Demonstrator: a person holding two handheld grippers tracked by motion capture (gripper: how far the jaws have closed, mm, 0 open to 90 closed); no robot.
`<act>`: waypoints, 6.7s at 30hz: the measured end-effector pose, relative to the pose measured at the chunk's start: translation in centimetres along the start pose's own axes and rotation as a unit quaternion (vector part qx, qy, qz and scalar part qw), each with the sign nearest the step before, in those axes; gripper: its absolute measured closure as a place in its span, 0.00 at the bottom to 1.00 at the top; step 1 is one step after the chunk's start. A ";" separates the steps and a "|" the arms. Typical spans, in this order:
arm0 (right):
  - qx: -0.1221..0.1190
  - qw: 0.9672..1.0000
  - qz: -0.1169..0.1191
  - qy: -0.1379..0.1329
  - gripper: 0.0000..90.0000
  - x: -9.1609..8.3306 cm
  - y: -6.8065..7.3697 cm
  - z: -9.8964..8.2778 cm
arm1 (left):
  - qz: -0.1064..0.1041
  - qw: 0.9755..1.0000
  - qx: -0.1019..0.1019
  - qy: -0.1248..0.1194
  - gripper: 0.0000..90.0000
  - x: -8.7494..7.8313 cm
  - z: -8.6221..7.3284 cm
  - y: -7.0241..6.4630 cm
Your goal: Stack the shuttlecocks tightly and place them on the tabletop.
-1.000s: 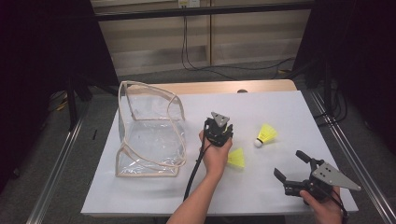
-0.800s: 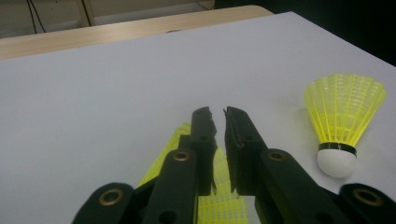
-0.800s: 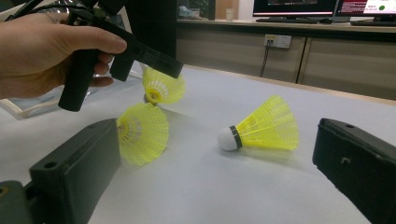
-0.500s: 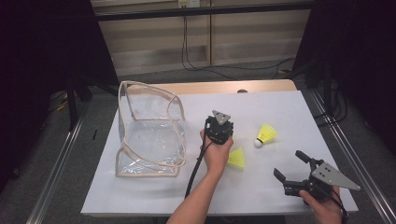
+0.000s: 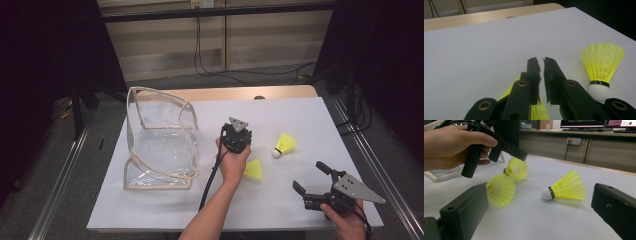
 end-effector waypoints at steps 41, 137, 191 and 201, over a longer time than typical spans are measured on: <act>-0.004 1.000 0.003 0.007 0.01 0.1 0.1 -0.1 | -0.021 0.999 0.000 -0.024 0.63 -1.9 0.6 -0.3; -0.024 0.998 0.034 0.055 0.00 3.1 2.5 0.4 | -0.219 0.968 0.106 -0.052 0.04 -20.4 -14.1 5.3; 0.014 0.975 0.158 0.154 0.56 10.1 7.2 0.5 | -0.118 0.989 0.057 -0.072 0.03 -22.9 -15.7 14.0; 0.019 0.968 0.177 0.178 0.77 10.7 7.4 0.1 | -0.117 0.989 0.050 -0.079 0.03 -22.9 -15.6 14.4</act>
Point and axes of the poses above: each handheld gripper's, and its own axes: x roughly forward along the jaws, z roughly out of its top, y roughly to its left, the point moved 6 cm from there along x, roughly forward along the jaws, and after that the axes turned 6 degrees about y, right-handed, at the moved point
